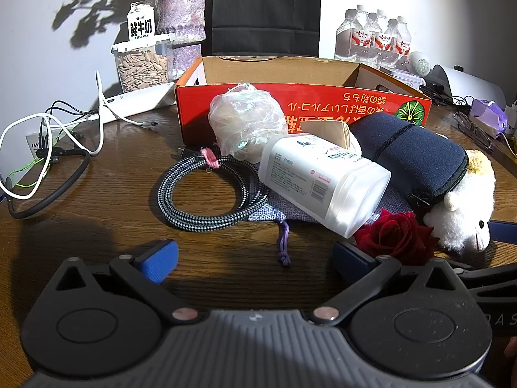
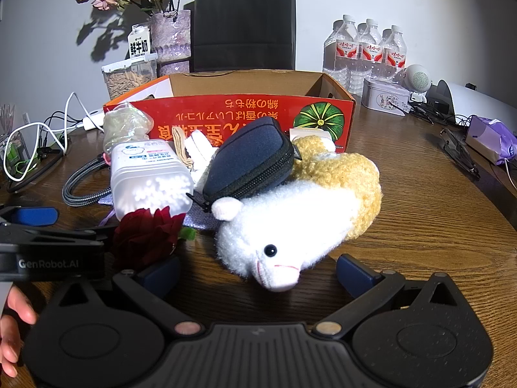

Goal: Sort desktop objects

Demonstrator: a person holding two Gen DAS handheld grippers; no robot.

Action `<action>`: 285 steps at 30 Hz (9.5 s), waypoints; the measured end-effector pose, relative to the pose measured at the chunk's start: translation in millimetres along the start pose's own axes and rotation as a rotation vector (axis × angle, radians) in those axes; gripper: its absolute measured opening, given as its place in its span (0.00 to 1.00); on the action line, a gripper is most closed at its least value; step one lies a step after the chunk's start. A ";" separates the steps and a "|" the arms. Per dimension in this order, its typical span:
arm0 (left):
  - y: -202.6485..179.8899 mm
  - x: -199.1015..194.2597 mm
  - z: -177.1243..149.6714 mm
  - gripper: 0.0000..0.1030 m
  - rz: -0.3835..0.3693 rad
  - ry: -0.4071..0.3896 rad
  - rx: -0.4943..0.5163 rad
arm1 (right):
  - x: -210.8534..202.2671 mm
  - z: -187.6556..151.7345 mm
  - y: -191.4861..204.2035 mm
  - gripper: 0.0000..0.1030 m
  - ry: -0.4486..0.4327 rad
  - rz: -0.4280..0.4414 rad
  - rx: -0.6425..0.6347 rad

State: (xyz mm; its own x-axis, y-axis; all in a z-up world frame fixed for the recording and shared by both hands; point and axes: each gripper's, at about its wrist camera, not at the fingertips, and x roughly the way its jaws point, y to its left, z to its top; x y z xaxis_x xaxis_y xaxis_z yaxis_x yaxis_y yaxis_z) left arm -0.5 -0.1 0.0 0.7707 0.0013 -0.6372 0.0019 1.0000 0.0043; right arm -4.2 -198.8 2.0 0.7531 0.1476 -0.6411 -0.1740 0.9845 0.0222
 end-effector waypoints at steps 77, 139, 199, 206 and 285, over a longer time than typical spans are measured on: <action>19.0 -72.3 -33.5 1.00 -0.217 -0.173 0.111 | -78.0 -21.8 -11.1 0.92 -0.171 0.063 -0.137; -14.1 -80.4 22.4 0.83 -0.140 -0.306 0.211 | -45.6 -21.7 -80.1 0.51 -0.069 -0.101 0.220; 8.8 217.8 255.0 0.81 0.092 0.100 0.145 | 233.9 267.4 -35.5 0.50 0.194 -0.026 -0.155; 24.7 226.4 248.0 0.86 0.045 0.134 0.133 | 253.0 254.5 -35.2 0.51 0.299 -0.037 -0.070; 37.3 52.6 92.2 0.91 -0.178 -0.181 0.039 | 55.0 77.4 -20.0 0.84 0.014 0.098 -0.007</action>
State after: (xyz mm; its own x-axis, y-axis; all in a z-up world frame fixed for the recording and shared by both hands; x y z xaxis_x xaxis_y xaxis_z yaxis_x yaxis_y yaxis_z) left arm 98.9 36.9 37.7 0.8577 -0.1789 -0.4820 0.1696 0.9835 -0.0632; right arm 89.8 -203.0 25.6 0.7230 0.2417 -0.6472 -0.2510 0.9647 0.0798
